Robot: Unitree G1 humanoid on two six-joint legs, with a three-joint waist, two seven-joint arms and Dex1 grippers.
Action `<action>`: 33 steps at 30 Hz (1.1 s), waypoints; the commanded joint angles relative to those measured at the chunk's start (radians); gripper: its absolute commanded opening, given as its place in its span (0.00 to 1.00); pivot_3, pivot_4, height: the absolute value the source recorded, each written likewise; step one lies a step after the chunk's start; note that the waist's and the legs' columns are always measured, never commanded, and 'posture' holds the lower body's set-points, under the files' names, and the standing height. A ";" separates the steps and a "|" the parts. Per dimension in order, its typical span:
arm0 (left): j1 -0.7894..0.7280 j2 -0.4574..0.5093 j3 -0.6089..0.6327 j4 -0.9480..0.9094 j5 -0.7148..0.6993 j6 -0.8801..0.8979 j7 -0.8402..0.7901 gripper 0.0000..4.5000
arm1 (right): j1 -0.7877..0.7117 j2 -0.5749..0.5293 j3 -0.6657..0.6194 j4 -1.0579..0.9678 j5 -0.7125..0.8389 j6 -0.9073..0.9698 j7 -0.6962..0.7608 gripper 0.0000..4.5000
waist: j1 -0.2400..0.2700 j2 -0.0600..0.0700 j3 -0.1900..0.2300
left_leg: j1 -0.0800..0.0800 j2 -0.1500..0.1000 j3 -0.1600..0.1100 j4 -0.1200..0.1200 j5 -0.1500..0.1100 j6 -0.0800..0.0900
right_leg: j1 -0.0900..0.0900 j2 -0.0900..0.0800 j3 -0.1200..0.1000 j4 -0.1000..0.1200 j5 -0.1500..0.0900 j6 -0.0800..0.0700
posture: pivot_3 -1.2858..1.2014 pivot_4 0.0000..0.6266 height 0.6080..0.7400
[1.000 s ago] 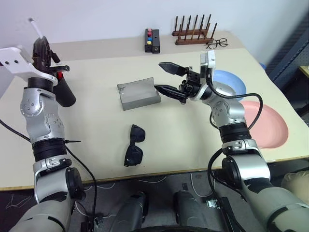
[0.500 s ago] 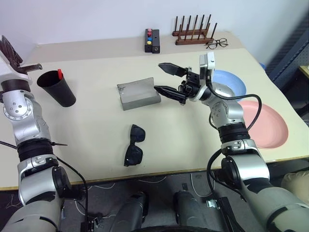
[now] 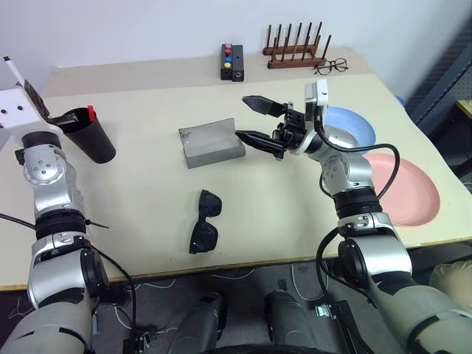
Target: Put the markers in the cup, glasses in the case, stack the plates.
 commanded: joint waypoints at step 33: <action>-0.086 -0.067 -0.051 -0.045 -0.166 0.139 -0.262 0.98 | 0.009 -0.019 -0.017 -0.072 0.009 0.005 -0.037 1.00 | -0.001 0.000 0.000 | -0.001 0.000 0.000 0.001 0.000 0.000 | -0.001 0.000 0.000 0.001 0.000 0.000 | 0.52 0.24 1.00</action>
